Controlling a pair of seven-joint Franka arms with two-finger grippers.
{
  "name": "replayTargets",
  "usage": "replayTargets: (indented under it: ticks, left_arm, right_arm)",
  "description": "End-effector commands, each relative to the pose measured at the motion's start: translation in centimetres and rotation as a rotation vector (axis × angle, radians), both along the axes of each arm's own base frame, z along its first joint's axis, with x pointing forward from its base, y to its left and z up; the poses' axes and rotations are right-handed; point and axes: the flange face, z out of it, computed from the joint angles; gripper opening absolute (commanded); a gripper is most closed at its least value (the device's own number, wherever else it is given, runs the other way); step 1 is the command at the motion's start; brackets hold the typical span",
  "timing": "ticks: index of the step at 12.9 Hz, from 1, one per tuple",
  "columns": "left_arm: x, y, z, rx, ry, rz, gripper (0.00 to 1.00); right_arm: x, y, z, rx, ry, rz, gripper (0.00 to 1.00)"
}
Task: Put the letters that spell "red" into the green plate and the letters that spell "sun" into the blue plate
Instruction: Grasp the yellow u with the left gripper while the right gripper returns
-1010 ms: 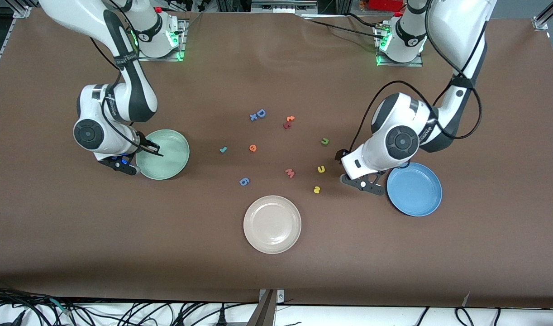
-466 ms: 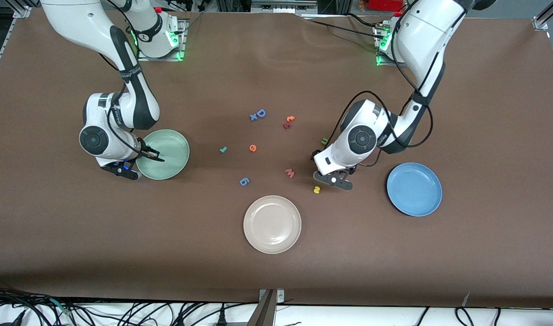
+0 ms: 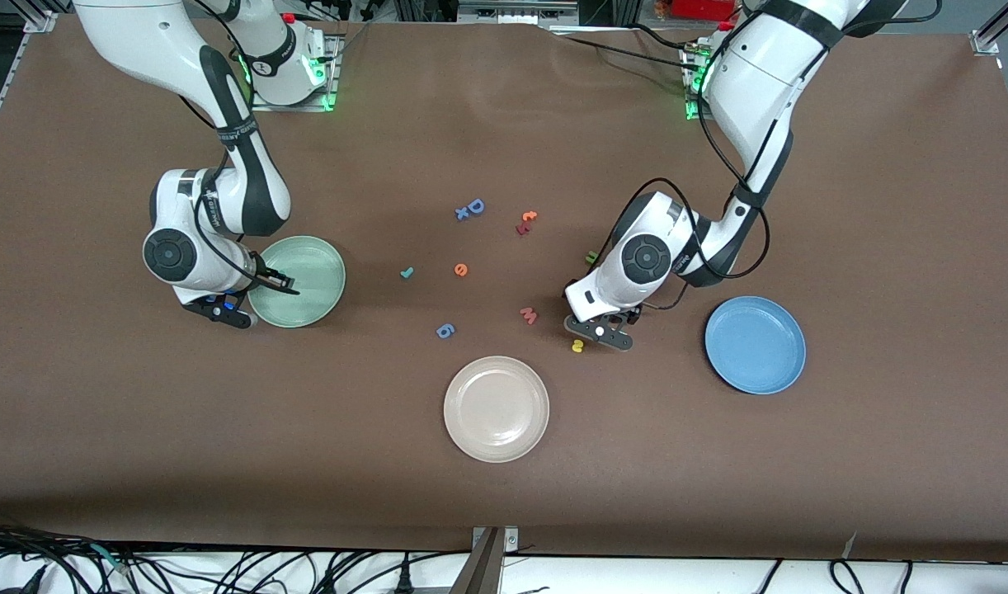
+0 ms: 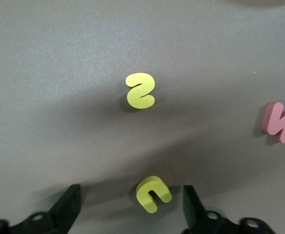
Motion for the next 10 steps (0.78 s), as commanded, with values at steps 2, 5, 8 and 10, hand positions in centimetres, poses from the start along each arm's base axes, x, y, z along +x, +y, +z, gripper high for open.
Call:
replayTargets:
  ticks: [2, 5, 8, 10]
  left_arm:
    - [-0.4, -1.0, -0.5, 0.057, -0.034, -0.040, 0.35]
    - [-0.8, -1.6, -0.5, 0.073, -0.044, -0.032, 0.18]
    - [-0.8, -1.7, -0.5, 0.073, -0.044, -0.032, 0.13]
    - [-0.4, -1.3, 0.3, 0.075, -0.047, -0.030, 0.12]
  right_arm:
    - [0.7, 1.2, 2.9, 0.040, 0.042, -0.033, 0.71]
    - [1.1, 2.1, 4.4, 0.039, 0.056, -0.064, 0.76]
    - [0.9, 4.0, 5.7, 0.044, 0.039, -0.086, 0.94]
    - [0.8, 4.6, 6.1, 0.043, 0.033, -0.103, 0.98]
